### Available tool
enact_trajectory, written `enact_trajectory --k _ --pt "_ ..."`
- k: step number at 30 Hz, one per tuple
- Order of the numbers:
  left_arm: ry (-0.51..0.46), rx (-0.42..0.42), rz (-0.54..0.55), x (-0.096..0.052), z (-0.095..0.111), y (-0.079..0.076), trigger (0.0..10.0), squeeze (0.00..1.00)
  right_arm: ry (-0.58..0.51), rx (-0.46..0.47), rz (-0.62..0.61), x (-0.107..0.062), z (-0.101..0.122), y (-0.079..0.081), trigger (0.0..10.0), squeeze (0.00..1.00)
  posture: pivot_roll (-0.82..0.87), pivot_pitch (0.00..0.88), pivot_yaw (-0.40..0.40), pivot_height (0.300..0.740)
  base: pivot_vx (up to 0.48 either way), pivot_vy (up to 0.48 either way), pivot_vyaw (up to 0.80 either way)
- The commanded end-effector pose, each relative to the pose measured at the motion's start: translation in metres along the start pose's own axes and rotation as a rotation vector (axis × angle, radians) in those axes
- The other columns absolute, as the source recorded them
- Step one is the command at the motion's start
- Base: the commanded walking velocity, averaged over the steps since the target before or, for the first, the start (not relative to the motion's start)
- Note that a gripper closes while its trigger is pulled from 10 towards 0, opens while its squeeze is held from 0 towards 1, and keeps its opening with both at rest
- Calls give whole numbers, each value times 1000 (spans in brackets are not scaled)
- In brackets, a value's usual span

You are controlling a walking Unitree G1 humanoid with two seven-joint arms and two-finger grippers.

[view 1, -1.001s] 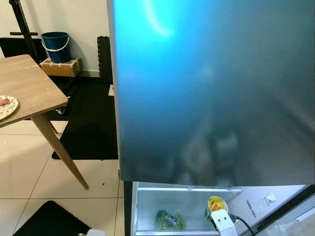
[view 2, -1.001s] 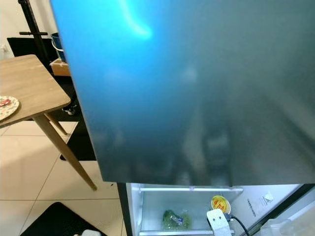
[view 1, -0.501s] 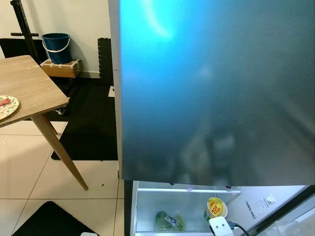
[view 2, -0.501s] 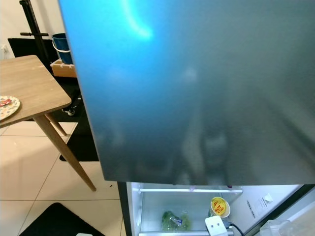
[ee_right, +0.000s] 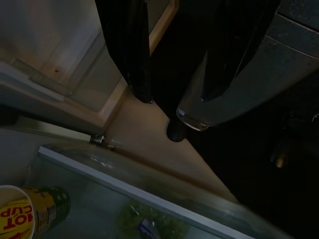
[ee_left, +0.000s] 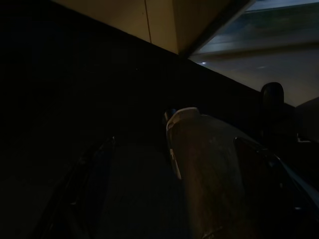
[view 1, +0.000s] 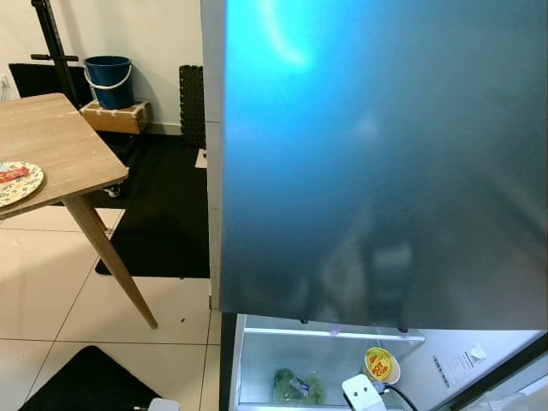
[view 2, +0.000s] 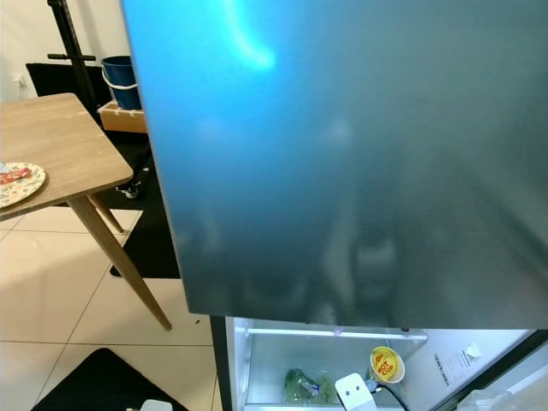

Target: Restocking fridge

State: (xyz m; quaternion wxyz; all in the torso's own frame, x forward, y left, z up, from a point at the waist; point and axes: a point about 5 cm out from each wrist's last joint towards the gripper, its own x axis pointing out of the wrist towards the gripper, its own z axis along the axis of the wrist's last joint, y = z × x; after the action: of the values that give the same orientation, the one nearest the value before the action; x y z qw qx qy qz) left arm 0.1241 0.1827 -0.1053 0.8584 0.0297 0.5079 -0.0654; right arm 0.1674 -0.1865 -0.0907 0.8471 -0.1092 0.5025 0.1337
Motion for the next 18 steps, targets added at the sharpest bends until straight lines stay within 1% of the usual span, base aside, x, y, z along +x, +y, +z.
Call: enact_trajectory --k 1,8,12,18 --pt "65 -23 -59 0 -16 -23 10000 0 20 0 -9 -1 -3 -5 10000 0 56 0 -114 740 0 0 0" --pt "72 -37 -68 0 -17 -26 10000 0 35 6 -30 -3 -9 -10 10000 0 26 0 -109 740 0 0 0" --pt "80 -22 -83 0 -19 -29 10000 0 44 20 -43 -5 -14 -13 10000 0 6 0 -100 740 0 0 0" --pt "74 -16 -83 1 -16 -27 10000 0 55 26 -47 -6 -19 -13 10000 0 0 0 -96 740 0 0 0"
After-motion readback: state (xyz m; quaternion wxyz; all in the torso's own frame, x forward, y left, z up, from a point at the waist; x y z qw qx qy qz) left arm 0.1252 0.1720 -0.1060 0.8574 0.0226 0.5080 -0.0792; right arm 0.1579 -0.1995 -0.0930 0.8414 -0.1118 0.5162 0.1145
